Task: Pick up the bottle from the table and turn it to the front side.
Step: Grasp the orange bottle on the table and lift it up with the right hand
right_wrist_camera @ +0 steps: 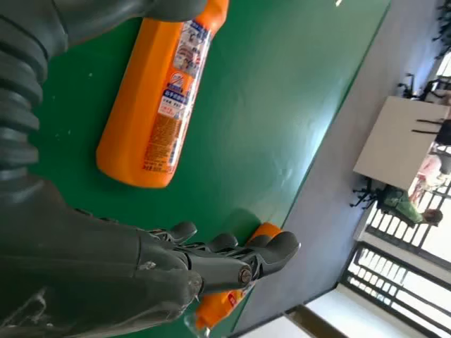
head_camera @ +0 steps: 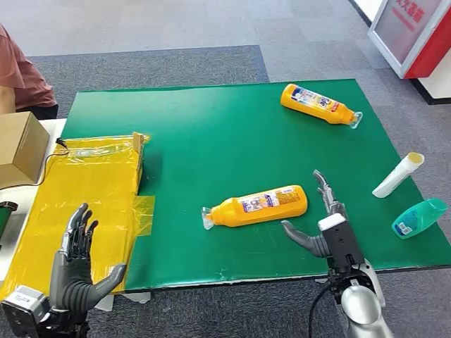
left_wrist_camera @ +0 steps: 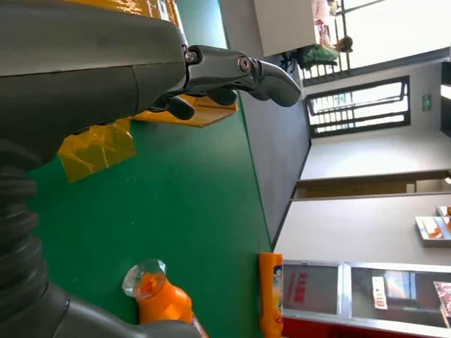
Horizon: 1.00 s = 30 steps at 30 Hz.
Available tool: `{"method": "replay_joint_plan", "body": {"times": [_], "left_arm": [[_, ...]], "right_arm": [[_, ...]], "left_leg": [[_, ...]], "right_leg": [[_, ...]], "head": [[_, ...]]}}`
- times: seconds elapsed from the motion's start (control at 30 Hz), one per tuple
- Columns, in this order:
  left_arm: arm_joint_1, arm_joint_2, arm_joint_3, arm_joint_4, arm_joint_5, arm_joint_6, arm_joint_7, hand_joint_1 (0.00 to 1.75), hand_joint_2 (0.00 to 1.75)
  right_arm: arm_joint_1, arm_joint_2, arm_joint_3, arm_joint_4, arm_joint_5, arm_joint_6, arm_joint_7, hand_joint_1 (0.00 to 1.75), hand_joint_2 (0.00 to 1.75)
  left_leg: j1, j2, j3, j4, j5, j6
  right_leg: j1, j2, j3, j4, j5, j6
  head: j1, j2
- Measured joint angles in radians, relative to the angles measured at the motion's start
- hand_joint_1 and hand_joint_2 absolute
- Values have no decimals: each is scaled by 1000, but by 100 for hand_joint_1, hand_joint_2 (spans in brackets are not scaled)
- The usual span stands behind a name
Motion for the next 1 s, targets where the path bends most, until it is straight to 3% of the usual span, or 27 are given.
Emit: {"method": "replay_joint_plan", "body": {"times": [0.13, 0.3, 0.43, 0.77, 1.0], "left_arm": [[0, -3, -2, -15, -10, -3, 12, 0, 175], [-13, -9, -11, -38, -14, -25, 40, 0, 175], [-41, -10, -24, -47, -13, -45, 60, 0, 175], [-117, -12, -73, -47, -11, -81, 96, 0, 175], [-166, -11, -113, -40, 4, -102, 132, 0, 175]], "right_arm": [[-3, -4, 10, 1, 118, -31, 38, 0, 175], [-33, -32, 45, 32, 451, -78, 167, 0, 175], [-76, -60, 80, 83, 612, -77, 235, 0, 175], [-176, -82, 147, 224, 728, -56, 298, 0, 175], [-162, -116, 159, 256, 751, -61, 322, 0, 175]], "left_leg": [[0, 0, 0, 0, 0, 0], [0, 0, 0, 0, 0, 0], [0, 0, 0, 0, 1, 0], [0, 0, 0, 0, 2, 0], [0, 0, 0, 0, 2, 1]], "right_leg": [[0, 0, 0, 0, 0, 0], [0, 0, 0, 0, 0, 0], [0, 0, 0, 0, 1, 0], [0, 0, 0, 0, 2, 0], [0, 0, 0, 0, 2, 0]], "head": [[0, 0], [0, 0], [0, 0], [0, 0], [0, 0]]}}
